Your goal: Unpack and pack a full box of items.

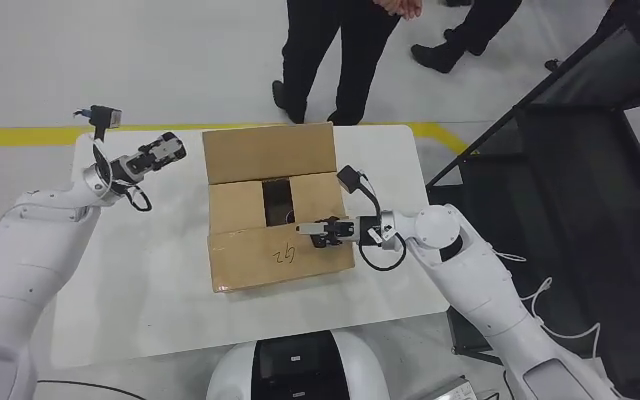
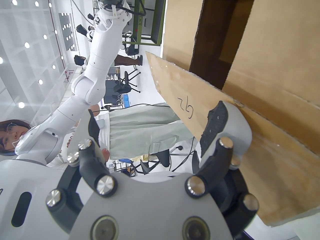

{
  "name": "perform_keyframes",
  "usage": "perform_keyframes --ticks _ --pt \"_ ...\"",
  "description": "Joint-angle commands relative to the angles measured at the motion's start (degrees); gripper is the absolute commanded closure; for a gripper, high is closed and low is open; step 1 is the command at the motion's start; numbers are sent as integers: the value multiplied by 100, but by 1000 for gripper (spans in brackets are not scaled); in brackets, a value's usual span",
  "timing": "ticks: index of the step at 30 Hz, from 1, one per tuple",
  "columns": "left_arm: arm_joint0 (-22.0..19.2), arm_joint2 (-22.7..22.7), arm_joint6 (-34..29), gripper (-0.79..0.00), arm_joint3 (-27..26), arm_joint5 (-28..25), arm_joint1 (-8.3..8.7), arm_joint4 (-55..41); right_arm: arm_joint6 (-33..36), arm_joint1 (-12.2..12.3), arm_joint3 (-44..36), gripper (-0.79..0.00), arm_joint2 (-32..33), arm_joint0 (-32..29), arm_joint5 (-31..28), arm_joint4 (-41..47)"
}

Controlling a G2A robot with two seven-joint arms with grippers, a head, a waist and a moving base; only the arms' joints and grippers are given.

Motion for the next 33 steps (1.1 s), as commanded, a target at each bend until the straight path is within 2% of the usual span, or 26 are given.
perform_keyframes --ticks 1,16,21,26,32,33 --pt "-153 165 -149 -785 220 153 -103 24 -20 5 -16 -785 13 -23 6 2" --pt "-795 920 54 -785 1520 -50 -905 155 -88 56 -136 -785 149 -157 47 -17" --pt "-820 1005 72 -785 1536 -69 -1094 -151 -12 71 -156 -785 172 -128 93 -35" --pt "-809 1019 175 -785 1370 -173 -1093 -394 65 84 -180 -785 181 -93 151 -56" --pt "-589 1008 430 -785 792 -428 -848 -500 113 89 -163 -785 142 -70 175 -49" --pt "-589 1008 430 -785 792 -428 -848 -500 113 89 -163 -785 142 -70 175 -49"
